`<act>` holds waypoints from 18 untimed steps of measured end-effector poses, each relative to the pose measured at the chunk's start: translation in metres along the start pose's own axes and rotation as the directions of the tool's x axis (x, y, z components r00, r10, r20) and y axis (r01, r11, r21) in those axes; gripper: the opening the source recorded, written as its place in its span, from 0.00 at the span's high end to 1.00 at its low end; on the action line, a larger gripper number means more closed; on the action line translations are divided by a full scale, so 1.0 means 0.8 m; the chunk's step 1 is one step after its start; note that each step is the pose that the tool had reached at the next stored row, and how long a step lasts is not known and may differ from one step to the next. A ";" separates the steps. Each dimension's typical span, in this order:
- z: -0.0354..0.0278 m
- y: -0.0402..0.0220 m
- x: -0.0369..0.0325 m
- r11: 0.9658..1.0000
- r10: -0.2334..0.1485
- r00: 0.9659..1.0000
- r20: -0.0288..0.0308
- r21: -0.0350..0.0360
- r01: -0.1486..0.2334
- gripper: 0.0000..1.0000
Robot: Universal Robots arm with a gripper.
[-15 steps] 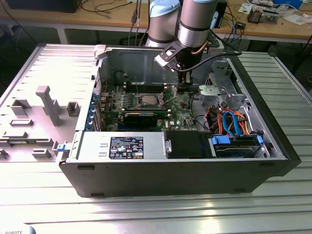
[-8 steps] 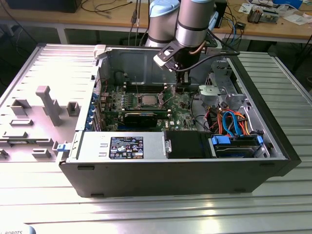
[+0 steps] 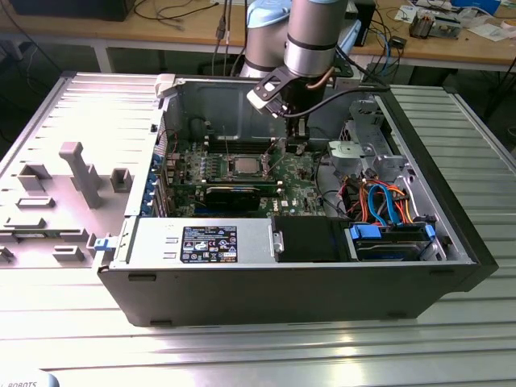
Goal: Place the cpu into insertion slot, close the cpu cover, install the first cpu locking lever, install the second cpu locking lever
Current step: 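Close the cpu cover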
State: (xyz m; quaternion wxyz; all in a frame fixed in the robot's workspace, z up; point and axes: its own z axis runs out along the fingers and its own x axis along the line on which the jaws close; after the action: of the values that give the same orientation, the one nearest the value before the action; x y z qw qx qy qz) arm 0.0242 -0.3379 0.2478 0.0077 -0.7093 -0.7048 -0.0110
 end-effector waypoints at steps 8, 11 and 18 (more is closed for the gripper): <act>-0.0001 -0.0020 0.0000 1.000 0.000 1.000 0.000 0.000 0.000 0.89; -0.0001 -0.0021 0.0000 1.000 0.000 1.000 0.000 0.000 0.000 0.89; -0.0001 -0.0049 -0.0001 1.000 0.000 1.000 0.000 0.000 0.000 0.89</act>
State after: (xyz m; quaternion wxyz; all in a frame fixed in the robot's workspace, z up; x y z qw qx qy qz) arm 0.0203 -0.3380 0.2479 0.0078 -0.7093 -0.7048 -0.0110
